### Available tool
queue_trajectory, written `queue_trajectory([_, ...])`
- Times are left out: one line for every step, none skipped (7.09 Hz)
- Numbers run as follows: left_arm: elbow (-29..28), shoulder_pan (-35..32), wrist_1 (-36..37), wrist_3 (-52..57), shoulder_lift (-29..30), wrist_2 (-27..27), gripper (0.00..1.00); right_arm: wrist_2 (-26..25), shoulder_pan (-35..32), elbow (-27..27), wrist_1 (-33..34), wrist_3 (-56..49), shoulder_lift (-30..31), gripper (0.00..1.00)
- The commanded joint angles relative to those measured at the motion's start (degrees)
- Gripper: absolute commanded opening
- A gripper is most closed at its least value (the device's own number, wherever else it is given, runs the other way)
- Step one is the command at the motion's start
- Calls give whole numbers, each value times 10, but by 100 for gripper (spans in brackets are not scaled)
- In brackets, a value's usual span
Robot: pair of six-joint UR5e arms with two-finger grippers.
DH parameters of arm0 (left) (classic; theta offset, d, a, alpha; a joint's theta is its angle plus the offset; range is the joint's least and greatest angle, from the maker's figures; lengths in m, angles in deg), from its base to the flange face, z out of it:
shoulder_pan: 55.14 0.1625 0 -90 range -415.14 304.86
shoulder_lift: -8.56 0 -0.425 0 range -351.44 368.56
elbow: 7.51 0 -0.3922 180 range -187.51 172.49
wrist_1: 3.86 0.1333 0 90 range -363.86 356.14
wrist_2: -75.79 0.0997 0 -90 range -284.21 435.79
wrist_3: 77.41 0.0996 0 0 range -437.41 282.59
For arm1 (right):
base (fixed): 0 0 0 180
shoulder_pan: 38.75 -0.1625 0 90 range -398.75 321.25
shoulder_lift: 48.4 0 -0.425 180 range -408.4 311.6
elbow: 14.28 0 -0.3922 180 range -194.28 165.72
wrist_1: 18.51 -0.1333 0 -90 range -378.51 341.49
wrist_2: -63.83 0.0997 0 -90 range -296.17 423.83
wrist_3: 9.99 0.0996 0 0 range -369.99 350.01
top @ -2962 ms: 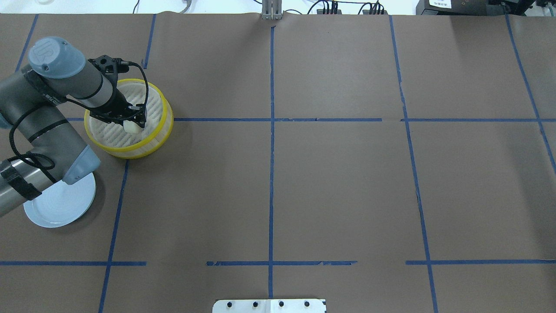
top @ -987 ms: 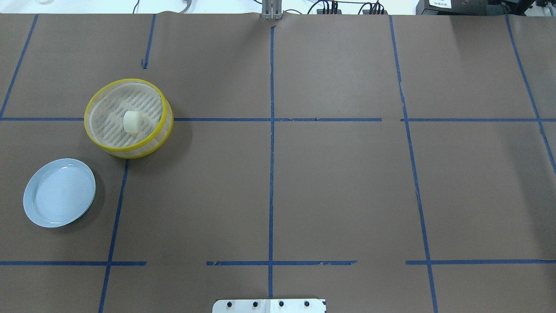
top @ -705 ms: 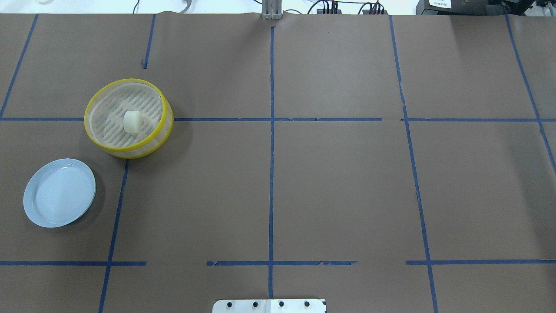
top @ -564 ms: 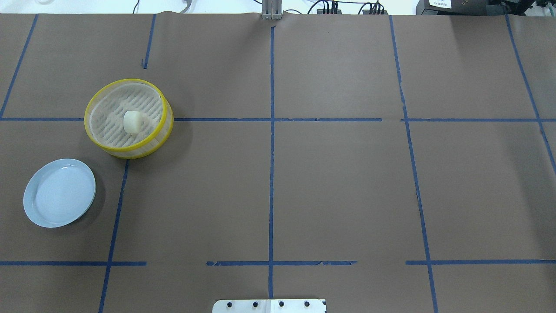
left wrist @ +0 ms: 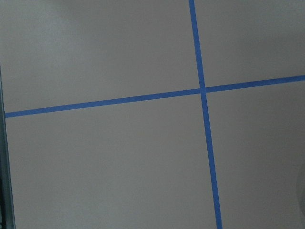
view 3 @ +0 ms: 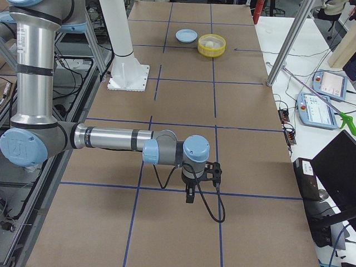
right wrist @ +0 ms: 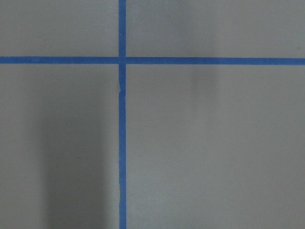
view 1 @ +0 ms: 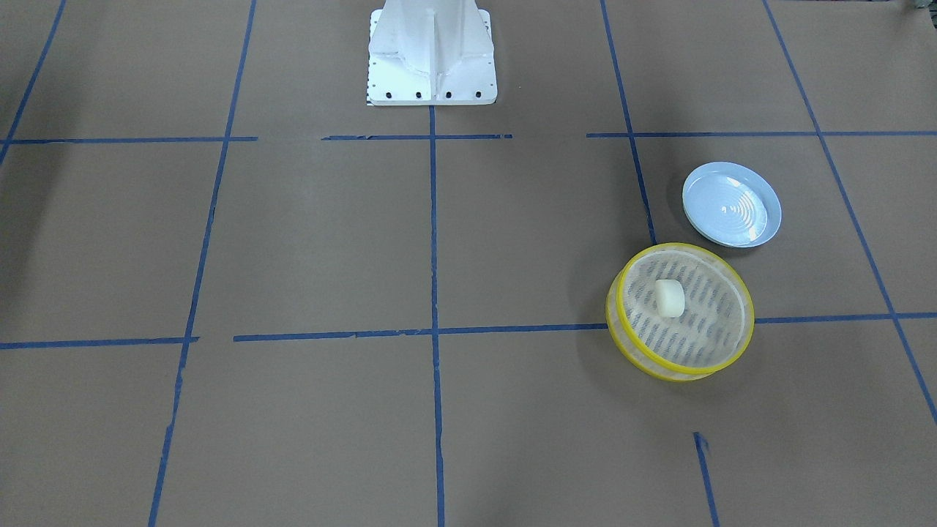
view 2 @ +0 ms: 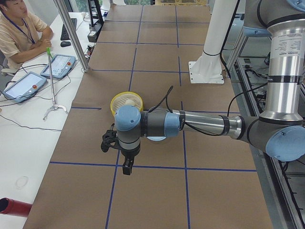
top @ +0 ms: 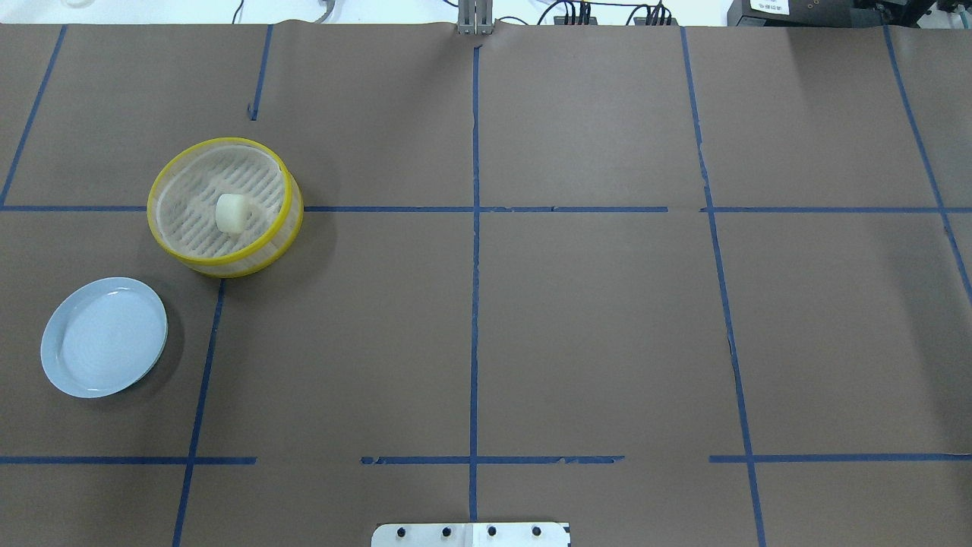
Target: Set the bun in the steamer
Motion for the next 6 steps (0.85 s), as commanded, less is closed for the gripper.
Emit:
queue_trajectory([2, 1, -6, -30, -6, 0, 100, 0, 0, 0, 0, 0, 0, 100])
queue_trajectory([-2, 1, -31, -29, -7, 0, 100, 0, 0, 0, 0, 0, 0, 100])
queue_trajectory([-5, 1, -48, -27, -8, 2, 100, 0, 0, 0, 0, 0, 0, 100])
queue_trajectory([-13, 3, -50, -26, -7, 1, 100, 0, 0, 0, 0, 0, 0, 100])
queue_trajectory([-17, 3, -45, -27, -2, -1, 100, 0, 0, 0, 0, 0, 0, 100])
queue_trajectory([-20, 3, -42, -27, -1, -34, 100, 0, 0, 0, 0, 0, 0, 100])
